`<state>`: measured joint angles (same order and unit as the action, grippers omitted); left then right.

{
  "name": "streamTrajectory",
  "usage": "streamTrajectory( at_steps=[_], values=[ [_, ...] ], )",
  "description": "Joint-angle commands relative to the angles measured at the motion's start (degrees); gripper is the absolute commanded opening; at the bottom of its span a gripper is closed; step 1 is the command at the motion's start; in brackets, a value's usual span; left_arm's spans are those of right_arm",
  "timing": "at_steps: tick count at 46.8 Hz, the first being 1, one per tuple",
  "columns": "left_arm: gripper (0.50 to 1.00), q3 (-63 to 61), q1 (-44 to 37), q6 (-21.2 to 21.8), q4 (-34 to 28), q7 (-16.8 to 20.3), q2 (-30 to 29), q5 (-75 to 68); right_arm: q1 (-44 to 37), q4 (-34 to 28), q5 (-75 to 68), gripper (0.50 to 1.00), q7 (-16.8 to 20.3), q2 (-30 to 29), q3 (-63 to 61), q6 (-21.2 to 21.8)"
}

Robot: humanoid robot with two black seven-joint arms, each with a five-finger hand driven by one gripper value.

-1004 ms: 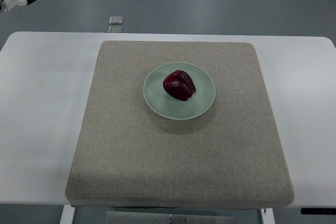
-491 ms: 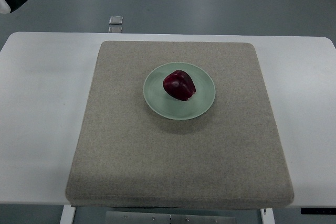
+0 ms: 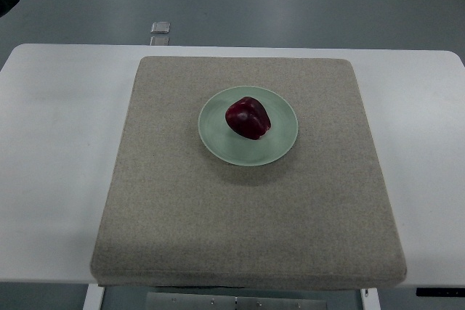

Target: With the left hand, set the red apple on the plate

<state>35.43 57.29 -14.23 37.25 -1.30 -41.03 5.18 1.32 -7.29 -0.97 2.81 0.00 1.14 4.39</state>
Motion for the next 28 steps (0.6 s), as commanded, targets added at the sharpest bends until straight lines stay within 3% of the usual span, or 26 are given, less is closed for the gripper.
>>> streamTrajectory(
  at_steps=[1, 28],
  values=[
    [0.999, -0.1, 0.01, -0.01, 0.02, -0.02, 0.6, 0.0, 0.0, 0.0, 0.0, 0.928, 0.0, 0.0, 0.0, 0.0],
    [0.999, -0.27, 0.1, -0.01, 0.02, -0.11, 1.31, 0.0, 0.0, 0.0, 0.0, 0.93, 0.0, 0.0, 0.0, 0.0]
  ],
)
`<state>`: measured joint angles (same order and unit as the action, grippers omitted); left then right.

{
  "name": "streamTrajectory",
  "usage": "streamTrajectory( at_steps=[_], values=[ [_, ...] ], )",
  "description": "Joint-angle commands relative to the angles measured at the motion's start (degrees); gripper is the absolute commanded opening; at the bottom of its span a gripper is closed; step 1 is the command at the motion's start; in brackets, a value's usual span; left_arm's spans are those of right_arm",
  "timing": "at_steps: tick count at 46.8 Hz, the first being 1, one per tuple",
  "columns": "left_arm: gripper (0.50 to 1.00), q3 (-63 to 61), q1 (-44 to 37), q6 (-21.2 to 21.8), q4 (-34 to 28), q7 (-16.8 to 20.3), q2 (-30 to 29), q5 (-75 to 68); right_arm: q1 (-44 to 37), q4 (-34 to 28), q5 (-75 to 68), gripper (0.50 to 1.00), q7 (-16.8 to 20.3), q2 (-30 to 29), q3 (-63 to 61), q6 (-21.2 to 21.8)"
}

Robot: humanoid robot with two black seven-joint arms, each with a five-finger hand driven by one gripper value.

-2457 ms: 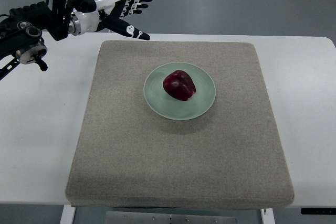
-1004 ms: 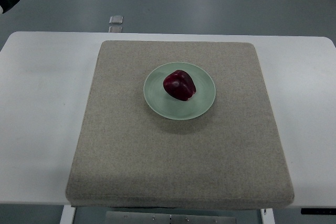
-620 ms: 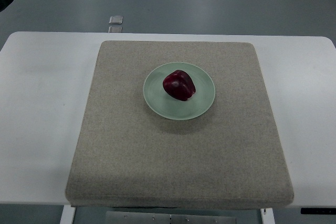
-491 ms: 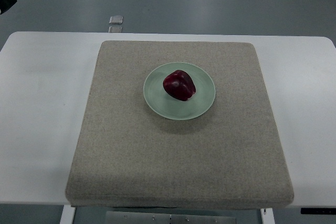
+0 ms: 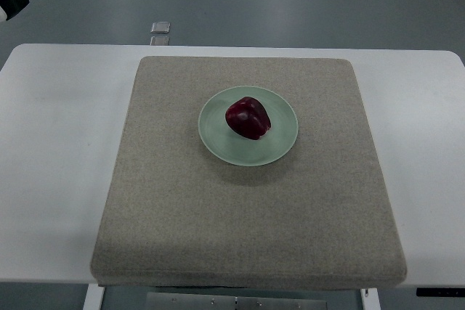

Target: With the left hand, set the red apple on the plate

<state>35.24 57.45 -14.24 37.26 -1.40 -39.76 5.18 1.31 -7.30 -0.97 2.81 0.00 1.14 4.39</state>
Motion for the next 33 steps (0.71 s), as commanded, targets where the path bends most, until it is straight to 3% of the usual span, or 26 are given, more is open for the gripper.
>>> streamTrajectory(
  at_steps=[1, 14, 22, 33],
  values=[
    [0.999, -0.09, -0.06, 0.0, 0.0, -0.01, 0.04, 0.0, 0.01, 0.0, 0.0, 0.93, 0.0, 0.0, 0.0, 0.0],
    [0.999, -0.26, -0.5, 0.17, 0.0, -0.1, 0.21, 0.0, -0.08, 0.0, 0.0, 0.928, 0.0, 0.0, 0.0, 0.0],
    [0.999, -0.35, -0.93, 0.0, 3.51, -0.1, 1.45, -0.08, 0.01, 0.0, 0.0, 0.928, 0.0, 0.0, 0.0, 0.0],
    [0.999, -0.26, -4.36, -0.53, 1.67, -0.27, 2.32, -0.08, 0.01, 0.0, 0.0, 0.93, 0.0, 0.0, 0.0, 0.0]
  ],
)
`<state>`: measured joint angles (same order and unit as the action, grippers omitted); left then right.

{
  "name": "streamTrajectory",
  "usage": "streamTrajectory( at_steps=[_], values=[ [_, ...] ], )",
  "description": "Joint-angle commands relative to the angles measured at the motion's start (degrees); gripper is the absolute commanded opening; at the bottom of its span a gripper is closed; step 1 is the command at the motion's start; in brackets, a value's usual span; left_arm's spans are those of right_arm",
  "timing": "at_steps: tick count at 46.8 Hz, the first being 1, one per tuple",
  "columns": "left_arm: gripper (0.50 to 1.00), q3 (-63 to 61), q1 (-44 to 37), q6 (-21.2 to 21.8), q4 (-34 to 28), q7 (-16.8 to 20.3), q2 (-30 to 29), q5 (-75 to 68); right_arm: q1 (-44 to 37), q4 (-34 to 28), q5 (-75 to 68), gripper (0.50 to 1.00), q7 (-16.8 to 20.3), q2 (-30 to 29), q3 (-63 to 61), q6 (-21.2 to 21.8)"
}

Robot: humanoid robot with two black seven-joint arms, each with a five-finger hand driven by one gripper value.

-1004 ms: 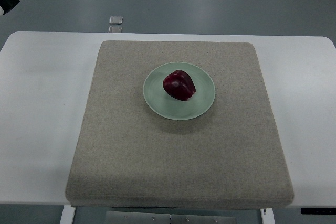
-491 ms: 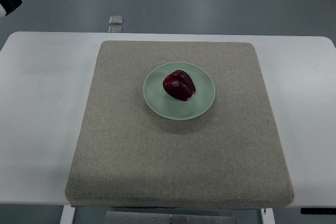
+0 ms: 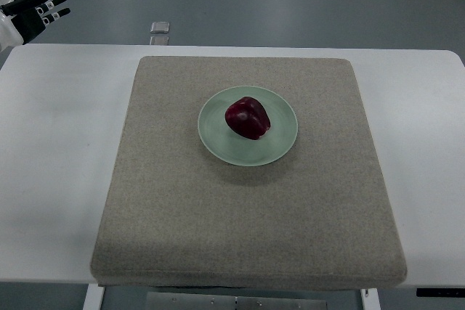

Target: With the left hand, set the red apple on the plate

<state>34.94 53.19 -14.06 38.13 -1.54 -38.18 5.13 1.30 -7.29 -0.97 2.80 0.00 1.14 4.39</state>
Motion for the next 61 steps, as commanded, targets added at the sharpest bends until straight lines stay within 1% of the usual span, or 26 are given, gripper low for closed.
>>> streamTrajectory(
  at_steps=[1, 9, 14, 21, 27, 45, 61],
  values=[
    [0.999, 0.04, -0.02, -0.62, 1.15, -0.13, 0.83, -0.03, 0.02, 0.0, 0.0, 0.93, 0.01, 0.0, 0.0, 0.0],
    [0.999, 0.04, 0.33, -0.79, 2.47, -0.13, 0.74, -0.03, 0.02, 0.0, 0.0, 0.928, 0.01, 0.0, 0.0, 0.0],
    [0.999, 0.13, 0.51, -1.76, 4.14, -0.13, 1.09, 0.06, 0.02, 0.0, 0.0, 0.928, 0.01, 0.0, 0.0, 0.0],
    [0.999, 0.92, 1.3, -3.34, 3.27, -0.13, 1.53, 0.76, 0.02, 0.0, 0.0, 0.928, 0.01, 0.0, 0.0, 0.0],
    [0.999, 1.09, 1.74, -3.34, 3.18, -0.13, 4.78, 0.85, 0.02, 0.0, 0.0, 0.928, 0.01, 0.0, 0.0, 0.0],
    [0.999, 3.73, 1.39, -3.34, 3.27, -0.13, 5.13, 0.94, 0.02, 0.0, 0.0, 0.93, 0.01, 0.0, 0.0, 0.0],
    [0.999, 3.64, 1.3, -3.17, 3.09, -0.13, 8.39, 0.85, 0.02, 0.0, 0.0, 0.93, 0.01, 0.0, 0.0, 0.0]
  ],
)
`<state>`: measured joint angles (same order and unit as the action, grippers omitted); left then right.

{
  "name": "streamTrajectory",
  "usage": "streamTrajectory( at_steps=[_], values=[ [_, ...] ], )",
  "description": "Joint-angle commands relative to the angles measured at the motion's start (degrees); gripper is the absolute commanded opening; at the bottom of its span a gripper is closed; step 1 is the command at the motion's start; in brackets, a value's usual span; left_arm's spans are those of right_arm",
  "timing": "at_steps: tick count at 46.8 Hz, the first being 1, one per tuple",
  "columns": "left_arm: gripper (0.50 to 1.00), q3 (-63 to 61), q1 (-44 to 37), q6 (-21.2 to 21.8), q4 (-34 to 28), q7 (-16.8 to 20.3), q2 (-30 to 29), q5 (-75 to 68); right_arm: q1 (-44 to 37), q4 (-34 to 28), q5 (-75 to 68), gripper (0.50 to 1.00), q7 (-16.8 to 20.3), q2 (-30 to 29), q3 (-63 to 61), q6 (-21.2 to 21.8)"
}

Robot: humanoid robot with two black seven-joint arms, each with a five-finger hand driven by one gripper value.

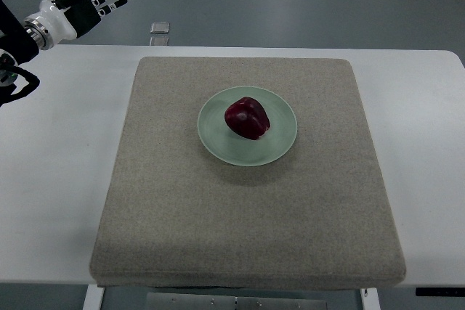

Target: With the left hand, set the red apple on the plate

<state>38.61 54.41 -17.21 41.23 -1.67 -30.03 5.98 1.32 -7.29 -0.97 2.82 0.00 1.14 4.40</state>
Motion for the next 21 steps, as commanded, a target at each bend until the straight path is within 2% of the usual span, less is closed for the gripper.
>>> streamTrajectory(
  at_steps=[1, 21],
  values=[
    [0.999, -0.02, 0.09, -0.01, 0.08, 0.0, 0.32, 0.0, 0.0, 0.0, 0.0, 0.928, 0.0, 0.0, 0.0, 0.0],
    [0.999, -0.02, 0.09, -0.1, 0.34, 0.0, 0.32, 0.0, 0.17, -0.18, 0.44, 0.93, 0.0, 0.0, 0.26, 0.0]
  ],
)
